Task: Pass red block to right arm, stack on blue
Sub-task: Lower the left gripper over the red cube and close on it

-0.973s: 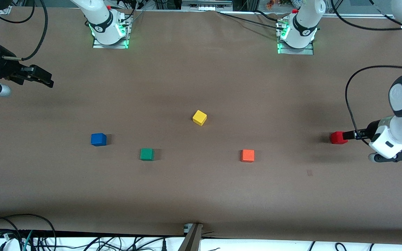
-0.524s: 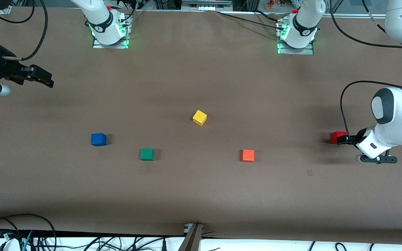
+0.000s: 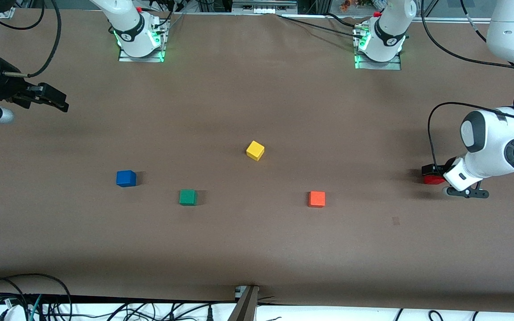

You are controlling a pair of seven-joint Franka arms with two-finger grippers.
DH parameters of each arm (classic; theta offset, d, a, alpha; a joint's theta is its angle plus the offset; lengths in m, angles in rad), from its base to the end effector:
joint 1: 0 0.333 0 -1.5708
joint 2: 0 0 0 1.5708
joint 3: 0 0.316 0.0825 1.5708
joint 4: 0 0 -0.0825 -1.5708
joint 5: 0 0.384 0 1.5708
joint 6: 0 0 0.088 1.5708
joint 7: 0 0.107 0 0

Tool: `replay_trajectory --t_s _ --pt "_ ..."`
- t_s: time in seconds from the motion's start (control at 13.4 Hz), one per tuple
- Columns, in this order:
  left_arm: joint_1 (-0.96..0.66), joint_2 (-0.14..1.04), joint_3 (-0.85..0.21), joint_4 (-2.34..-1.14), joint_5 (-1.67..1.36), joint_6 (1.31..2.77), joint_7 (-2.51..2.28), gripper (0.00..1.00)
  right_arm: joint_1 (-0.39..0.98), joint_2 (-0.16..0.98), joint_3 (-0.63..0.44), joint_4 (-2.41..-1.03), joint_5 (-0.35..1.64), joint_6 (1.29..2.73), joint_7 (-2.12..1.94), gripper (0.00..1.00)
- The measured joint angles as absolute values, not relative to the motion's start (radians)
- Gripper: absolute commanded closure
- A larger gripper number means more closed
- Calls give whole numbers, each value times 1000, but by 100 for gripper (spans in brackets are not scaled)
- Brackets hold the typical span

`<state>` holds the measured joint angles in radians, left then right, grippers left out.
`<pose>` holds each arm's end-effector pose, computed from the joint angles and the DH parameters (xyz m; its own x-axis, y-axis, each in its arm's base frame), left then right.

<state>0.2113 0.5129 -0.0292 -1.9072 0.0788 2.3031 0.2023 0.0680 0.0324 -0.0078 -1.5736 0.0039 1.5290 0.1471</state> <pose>0.6069 0.1141 0.2176 0.9899 -0.0720 -0.1223 -0.0741 -0.9972 -0.0134 0.5578 0.0341 0.6016 0.9933 -0.0868 -0.0766 -0.0865 -0.9962 0.0077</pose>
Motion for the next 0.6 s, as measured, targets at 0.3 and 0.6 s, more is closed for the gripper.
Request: replay_trajectory --t_s 0.3,0.6 --pt "214 533 -27 -1913 79 2317 203 0 68 32 -8 -1574 4 1529 147 0" --pt "217 555 -26 -1913 79 2330 203 0 68 32 -6 -1574 4 1529 147 0"
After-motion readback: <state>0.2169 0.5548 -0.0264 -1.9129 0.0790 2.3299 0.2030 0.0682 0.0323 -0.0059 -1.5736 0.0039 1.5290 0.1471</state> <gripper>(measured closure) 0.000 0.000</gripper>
